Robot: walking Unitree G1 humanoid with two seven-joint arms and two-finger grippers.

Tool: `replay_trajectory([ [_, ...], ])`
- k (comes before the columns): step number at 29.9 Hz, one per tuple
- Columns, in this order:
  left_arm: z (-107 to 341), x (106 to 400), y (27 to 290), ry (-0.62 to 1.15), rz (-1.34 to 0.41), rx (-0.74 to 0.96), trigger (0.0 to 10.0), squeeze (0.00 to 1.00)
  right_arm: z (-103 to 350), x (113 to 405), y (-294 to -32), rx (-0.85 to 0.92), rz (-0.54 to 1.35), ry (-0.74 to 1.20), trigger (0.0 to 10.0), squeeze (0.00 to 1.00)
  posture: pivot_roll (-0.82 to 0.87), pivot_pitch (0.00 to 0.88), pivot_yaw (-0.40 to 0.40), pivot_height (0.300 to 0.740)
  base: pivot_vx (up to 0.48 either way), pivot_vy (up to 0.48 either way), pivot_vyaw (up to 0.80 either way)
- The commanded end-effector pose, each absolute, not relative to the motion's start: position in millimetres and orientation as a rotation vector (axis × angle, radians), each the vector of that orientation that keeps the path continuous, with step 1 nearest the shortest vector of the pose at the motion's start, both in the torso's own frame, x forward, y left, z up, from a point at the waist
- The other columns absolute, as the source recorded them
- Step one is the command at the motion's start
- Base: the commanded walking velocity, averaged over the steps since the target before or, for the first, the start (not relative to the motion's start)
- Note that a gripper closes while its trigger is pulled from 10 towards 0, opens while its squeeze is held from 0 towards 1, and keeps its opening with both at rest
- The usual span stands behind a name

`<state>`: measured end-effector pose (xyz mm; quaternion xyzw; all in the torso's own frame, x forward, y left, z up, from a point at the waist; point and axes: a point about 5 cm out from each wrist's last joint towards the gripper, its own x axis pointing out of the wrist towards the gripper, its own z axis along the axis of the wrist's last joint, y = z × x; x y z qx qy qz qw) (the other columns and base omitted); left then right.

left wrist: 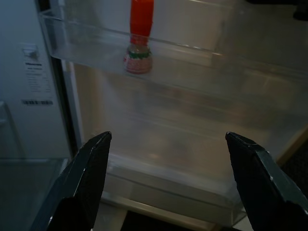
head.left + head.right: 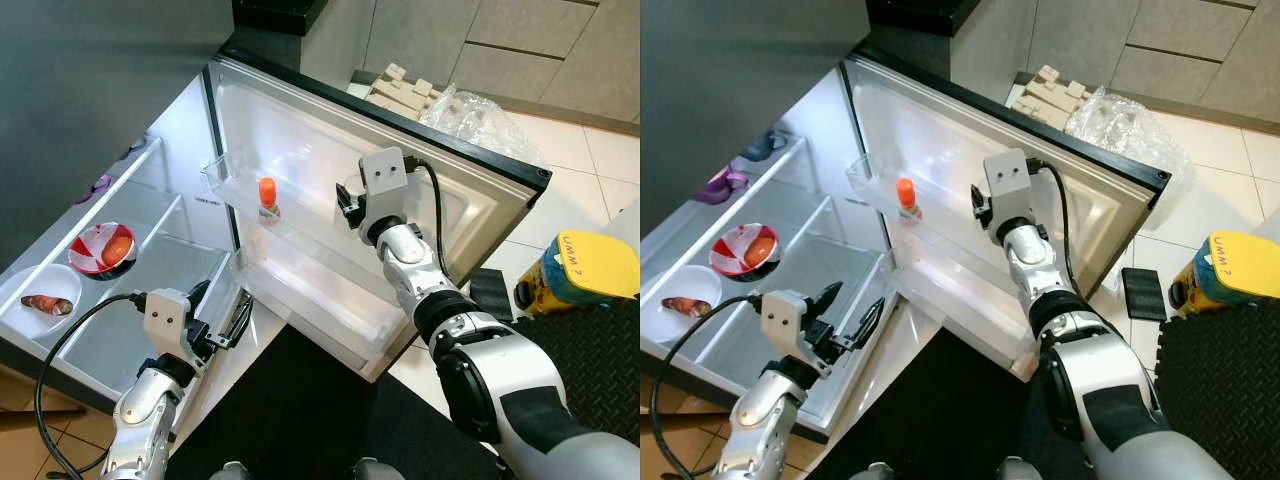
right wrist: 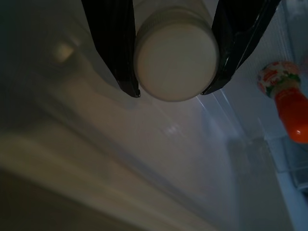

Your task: Restocking fridge

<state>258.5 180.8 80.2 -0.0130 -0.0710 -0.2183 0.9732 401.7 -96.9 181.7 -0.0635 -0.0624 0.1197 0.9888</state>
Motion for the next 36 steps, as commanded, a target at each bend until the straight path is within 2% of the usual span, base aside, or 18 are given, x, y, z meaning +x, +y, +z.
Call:
replay_trajectory([
  [1,78,255,183,-0.116,-0.457,0.002,10.0,0.00,179,402,-98,-0.111,0.226,-0.110,10.0,0.00,-0.05,0.206,-0.032,0.725,0.000,0.000,0.00],
  [10,80,255,181,-0.109,-0.465,0.002,10.0,0.00,179,403,-102,-0.058,0.198,-0.098,10.0,0.00,-0.06,0.205,-0.028,0.725,0.000,0.000,0.00],
  [11,80,255,181,-0.109,-0.466,0.002,10.0,0.00,180,403,-102,-0.051,0.194,-0.099,10.0,0.05,-0.06,0.205,-0.028,0.725,0.000,0.000,0.00],
  [12,80,256,180,-0.110,-0.467,0.001,10.0,0.00,180,403,-103,-0.046,0.189,-0.100,10.0,0.51,-0.06,0.206,-0.029,0.725,0.000,0.000,0.00],
  [13,81,256,180,-0.110,-0.468,0.000,10.0,0.00,181,403,-104,-0.044,0.187,-0.101,10.0,0.57,-0.06,0.206,-0.029,0.725,0.000,0.000,0.00],
  [15,81,256,180,-0.110,-0.468,0.000,10.0,0.00,181,404,-104,-0.042,0.185,-0.102,10.0,0.57,-0.06,0.206,-0.029,0.725,0.000,0.000,0.00],
  [16,81,256,179,-0.109,-0.469,0.000,10.0,0.00,181,404,-104,-0.041,0.184,-0.102,10.0,0.67,-0.06,0.206,-0.028,0.725,0.000,0.000,0.00],
  [18,81,256,179,-0.108,-0.470,-0.001,10.0,0.00,181,404,-105,-0.037,0.182,-0.102,10.0,0.66,-0.06,0.206,-0.029,0.725,0.000,0.000,0.00],
  [19,80,256,178,-0.107,-0.471,-0.001,10.0,0.00,181,404,-105,-0.031,0.182,-0.105,10.0,0.60,-0.06,0.206,-0.028,0.725,0.000,0.000,0.00],
  [20,80,255,178,-0.105,-0.473,-0.001,10.0,0.00,182,404,-105,-0.026,0.182,-0.109,10.0,0.40,-0.06,0.206,-0.027,0.725,0.000,0.000,0.00],
  [22,80,255,178,-0.104,-0.473,0.000,10.0,0.00,182,404,-105,-0.023,0.182,-0.112,10.0,0.40,-0.06,0.206,-0.027,0.725,0.000,0.000,0.00],
  [23,80,255,178,-0.103,-0.474,0.000,10.0,0.00,183,404,-105,-0.017,0.183,-0.114,10.0,0.00,-0.06,0.206,-0.027,0.725,0.000,0.000,0.00],
  [36,82,258,178,-0.107,-0.480,0.004,10.0,0.00,200,407,-102,0.035,0.206,-0.175,10.0,0.00,-0.07,0.200,-0.021,0.725,0.000,0.000,0.00],
])
